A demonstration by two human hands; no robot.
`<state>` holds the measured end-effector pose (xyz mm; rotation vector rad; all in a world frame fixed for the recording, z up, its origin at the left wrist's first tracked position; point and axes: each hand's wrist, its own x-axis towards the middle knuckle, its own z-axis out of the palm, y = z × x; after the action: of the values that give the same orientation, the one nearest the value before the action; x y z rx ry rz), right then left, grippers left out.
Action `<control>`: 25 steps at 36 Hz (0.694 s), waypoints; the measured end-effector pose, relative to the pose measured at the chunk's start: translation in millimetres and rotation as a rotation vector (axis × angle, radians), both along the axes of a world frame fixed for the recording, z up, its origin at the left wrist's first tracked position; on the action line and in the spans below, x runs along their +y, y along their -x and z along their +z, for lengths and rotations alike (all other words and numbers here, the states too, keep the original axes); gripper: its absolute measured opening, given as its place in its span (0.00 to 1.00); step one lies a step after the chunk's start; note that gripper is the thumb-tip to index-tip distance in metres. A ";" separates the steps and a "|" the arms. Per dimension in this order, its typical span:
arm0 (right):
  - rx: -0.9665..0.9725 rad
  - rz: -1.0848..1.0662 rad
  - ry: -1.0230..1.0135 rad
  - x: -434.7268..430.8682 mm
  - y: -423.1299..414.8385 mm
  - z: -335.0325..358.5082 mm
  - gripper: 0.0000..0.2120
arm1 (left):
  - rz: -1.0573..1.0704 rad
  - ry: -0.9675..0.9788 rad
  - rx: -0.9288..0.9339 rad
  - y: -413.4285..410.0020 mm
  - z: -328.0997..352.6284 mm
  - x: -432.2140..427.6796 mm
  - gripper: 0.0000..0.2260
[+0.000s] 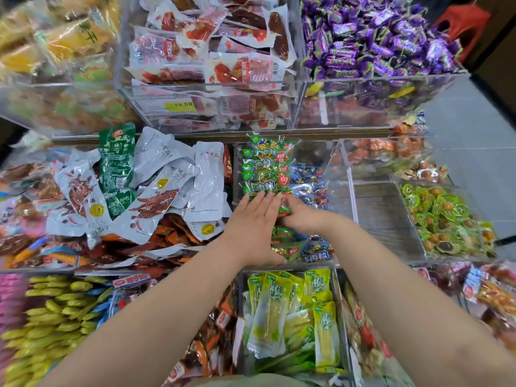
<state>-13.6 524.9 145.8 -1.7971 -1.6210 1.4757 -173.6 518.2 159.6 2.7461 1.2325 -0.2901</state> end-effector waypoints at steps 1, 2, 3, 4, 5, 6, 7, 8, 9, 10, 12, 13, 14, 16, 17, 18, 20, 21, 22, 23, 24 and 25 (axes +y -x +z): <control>-0.036 -0.024 -0.022 -1.2 -4.4 2.9 0.14 | 0.008 0.024 0.015 -0.4 -0.1 1.4 0.58; -0.076 -0.075 -0.071 -2.9 -9.7 3.8 0.13 | 0.017 0.035 0.024 -0.3 0.0 2.2 0.59; -0.097 -0.132 -0.126 -4.8 -15.5 2.4 0.10 | 0.025 0.040 0.028 -0.2 0.0 2.7 0.60; -0.106 -0.171 -0.179 -6.8 -19.7 1.1 0.10 | 0.027 0.041 0.028 -0.1 0.3 2.4 0.60; -0.121 -0.188 -0.212 -7.2 -22.7 -3.8 0.11 | 0.022 0.039 0.025 -0.5 1.1 1.6 0.60; -0.151 -0.184 -0.225 -8.6 -22.4 -7.1 0.12 | 0.013 0.031 0.018 -1.5 2.3 0.4 0.59; -0.198 -0.179 -0.226 -9.1 -20.6 -12.1 0.11 | 0.009 0.016 0.007 -2.4 3.9 -1.3 0.59; -0.234 -0.179 -0.227 -9.3 -17.1 -16.0 0.09 | 0.017 -0.007 -0.004 -3.3 5.2 -3.7 0.58; -0.236 -0.203 -0.210 -9.3 -13.6 -20.2 0.07 | 0.034 -0.032 -0.011 -4.0 6.3 -6.4 0.57; -0.209 -0.234 -0.185 -9.7 -10.7 -24.1 0.07 | 0.056 -0.048 -0.011 -4.5 6.6 -9.6 0.55; -0.138 -0.286 -0.146 -11.5 -8.2 -30.9 0.07 | 0.098 -0.040 0.012 -4.6 5.0 -15.8 0.53; -0.078 -0.316 -0.124 -13.5 -9.4 -32.1 0.08 | 0.114 -0.019 0.024 -4.0 3.2 -17.9 0.52; 0.017 -0.363 -0.092 -16.1 -11.7 -32.0 0.08 | 0.122 0.005 0.032 -3.3 1.6 -19.1 0.52; 0.207 -0.488 -0.023 -23.5 -17.9 -32.4 0.09 | 0.108 0.040 0.044 -2.3 0.1 -16.7 0.52; 0.260 -0.553 -0.006 -28.2 -20.8 -33.3 0.09 | 0.097 0.045 0.051 -1.9 -0.4 -13.9 0.52; 0.279 -0.601 0.014 -32.6 -22.2 -34.5 0.08 | 0.088 0.045 0.061 -1.7 -0.7 -10.9 0.53; 0.252 -0.591 0.058 -43.9 -20.4 -35.3 0.11 | 0.067 0.044 0.090 -1.3 0.0 -5.0 0.54; 0.194 -0.522 0.052 -50.2 -18.5 -34.9 0.14 | 0.055 0.044 0.108 -0.8 0.6 -2.2 0.55; 0.075 -0.399 0.012 -55.1 -16.9 -33.3 0.16 | 0.042 0.046 0.128 -0.2 1.2 0.0 0.56; -0.068 -0.252 -0.041 -59.0 -15.3 -29.9 0.19 | 0.030 0.048 0.146 0.2 2.1 1.9 0.56; -0.199 -0.117 -0.100 -61.3 -13.7 -27.2 0.21 | 0.021 0.051 0.160 0.8 2.9 3.4 0.56; -0.284 -0.031 -0.144 -63.0 -11.5 -24.3 0.20 | 0.014 0.053 0.169 1.0 3.6 4.7 0.57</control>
<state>-2.0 461.9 121.5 -2.0091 -1.7692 1.0972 -174.6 522.9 163.3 2.7137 1.2609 -0.5558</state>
